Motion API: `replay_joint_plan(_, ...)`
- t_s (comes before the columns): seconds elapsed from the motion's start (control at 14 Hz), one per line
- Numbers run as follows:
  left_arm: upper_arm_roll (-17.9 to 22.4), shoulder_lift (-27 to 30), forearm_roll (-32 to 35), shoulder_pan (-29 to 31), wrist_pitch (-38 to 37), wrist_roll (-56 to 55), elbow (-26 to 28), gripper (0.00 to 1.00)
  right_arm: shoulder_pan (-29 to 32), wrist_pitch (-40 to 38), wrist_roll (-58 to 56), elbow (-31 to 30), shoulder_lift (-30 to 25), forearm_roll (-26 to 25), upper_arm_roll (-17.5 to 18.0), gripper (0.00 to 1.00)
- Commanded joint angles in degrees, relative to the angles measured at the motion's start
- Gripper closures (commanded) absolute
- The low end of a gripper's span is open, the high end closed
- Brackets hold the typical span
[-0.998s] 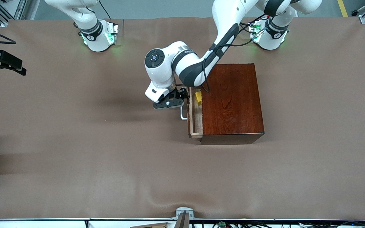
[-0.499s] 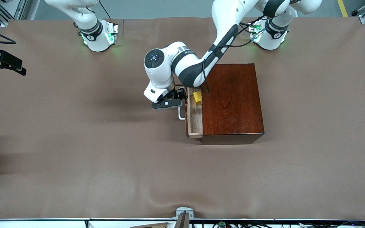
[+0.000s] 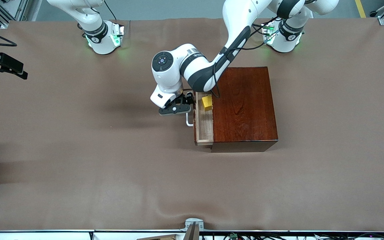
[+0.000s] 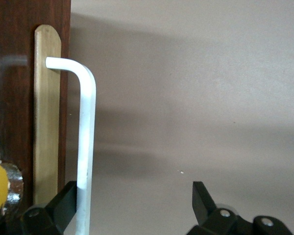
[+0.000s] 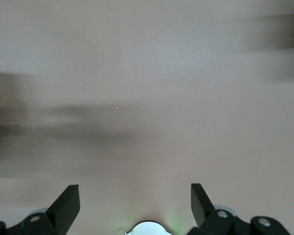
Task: Open drawer, take yellow block, close drawer
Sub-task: 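Pull the drawer handle outward with the left gripper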
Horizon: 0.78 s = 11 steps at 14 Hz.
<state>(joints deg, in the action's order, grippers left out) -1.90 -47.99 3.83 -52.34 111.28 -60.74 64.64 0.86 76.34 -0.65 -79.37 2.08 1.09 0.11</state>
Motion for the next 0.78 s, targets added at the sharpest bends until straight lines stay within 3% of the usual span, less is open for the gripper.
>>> replay_joint_plan(0.0,-0.3,-3.3,-1.6,-0.5,4.3,-0.7,-6.0,0.00,0.4,0.1,-0.3,-0.9,-0.9,-0.3,0.2,0.00)
replay_joint_plan(0.71,-0.3,-3.3,-2.6,-0.6,5.4,-0.7,-7.2,0.00,0.4,0.1,-0.3,-0.9,-0.8,-0.3,0.3,0.00)
